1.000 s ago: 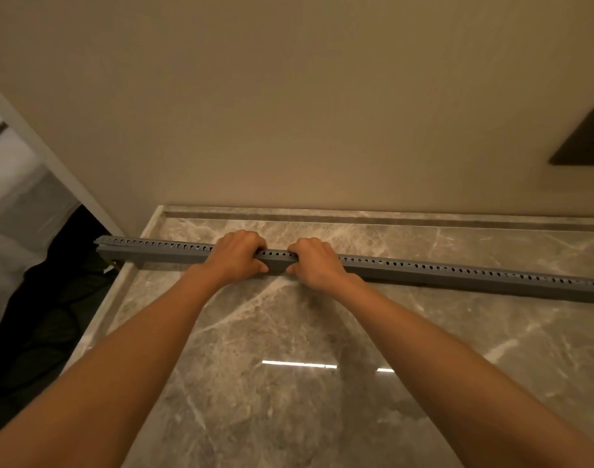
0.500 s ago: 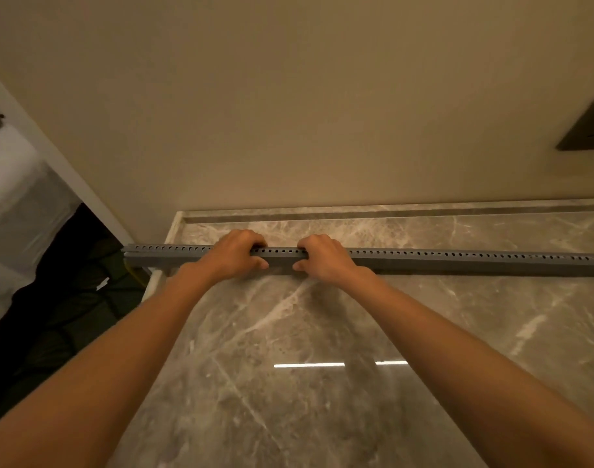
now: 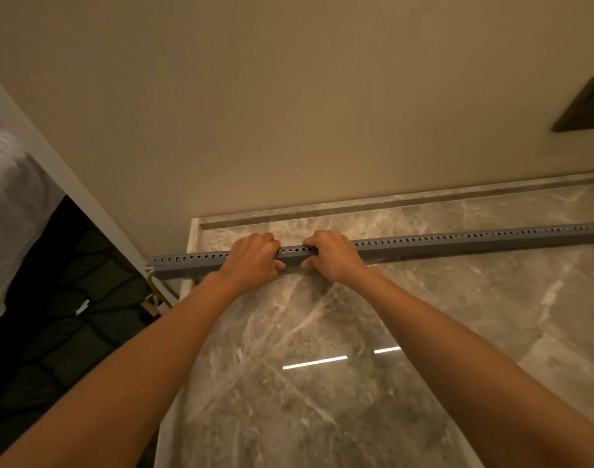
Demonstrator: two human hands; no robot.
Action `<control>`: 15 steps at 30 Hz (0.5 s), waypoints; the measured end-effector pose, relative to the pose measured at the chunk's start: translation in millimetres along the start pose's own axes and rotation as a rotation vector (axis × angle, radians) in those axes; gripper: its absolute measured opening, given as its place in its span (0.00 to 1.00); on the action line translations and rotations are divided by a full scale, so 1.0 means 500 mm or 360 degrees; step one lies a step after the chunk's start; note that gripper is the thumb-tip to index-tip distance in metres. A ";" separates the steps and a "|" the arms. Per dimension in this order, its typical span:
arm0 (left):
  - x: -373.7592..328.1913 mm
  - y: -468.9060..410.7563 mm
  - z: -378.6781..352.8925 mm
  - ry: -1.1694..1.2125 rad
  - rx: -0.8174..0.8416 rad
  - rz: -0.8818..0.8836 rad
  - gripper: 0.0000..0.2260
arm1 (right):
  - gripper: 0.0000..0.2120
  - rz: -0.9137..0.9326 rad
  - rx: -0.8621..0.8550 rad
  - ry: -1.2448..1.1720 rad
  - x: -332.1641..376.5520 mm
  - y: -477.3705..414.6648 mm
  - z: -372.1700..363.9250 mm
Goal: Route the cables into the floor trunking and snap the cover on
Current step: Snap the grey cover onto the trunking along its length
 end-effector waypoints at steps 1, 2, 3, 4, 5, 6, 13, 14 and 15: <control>-0.002 0.000 0.000 -0.0013 -0.0005 -0.0017 0.15 | 0.10 -0.0014 0.0002 0.0006 -0.001 0.001 0.000; -0.002 0.000 0.001 -0.0004 -0.0012 -0.0031 0.15 | 0.10 -0.0026 0.0008 0.0003 -0.001 0.001 0.000; 0.000 -0.001 0.003 0.0029 -0.0019 -0.0042 0.15 | 0.10 -0.0035 0.0017 -0.0011 -0.002 0.002 0.002; 0.005 -0.001 0.003 0.0091 -0.0025 -0.0054 0.15 | 0.10 -0.0049 0.0032 -0.0032 -0.002 0.002 0.002; 0.011 -0.001 0.003 0.0178 -0.0031 -0.0066 0.15 | 0.10 -0.0062 0.0044 -0.0050 -0.002 0.003 0.004; 0.017 0.000 0.003 0.0278 -0.0030 -0.0080 0.15 | 0.10 -0.0078 0.0047 -0.0059 -0.003 0.003 0.005; 0.137 0.040 -0.012 0.0482 0.0101 0.0015 0.15 | 0.09 0.0032 0.0106 0.0052 0.081 -0.018 -0.026; 0.151 0.047 -0.016 0.0450 0.0118 0.0033 0.15 | 0.09 0.0065 0.0117 0.0061 0.099 -0.024 -0.034; 0.158 0.053 -0.021 0.0424 0.0133 0.0044 0.15 | 0.10 0.0090 0.0130 0.0079 0.115 -0.030 -0.041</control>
Point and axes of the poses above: each hand's wrist, its own y-axis away from the middle knuckle, its own z-axis out of the back of the hand, x = y × z, the point moved 10 cm from there along -y, towards the middle knuckle, and after that the axes turned 11 degrees about x, right-handed, at the moved point
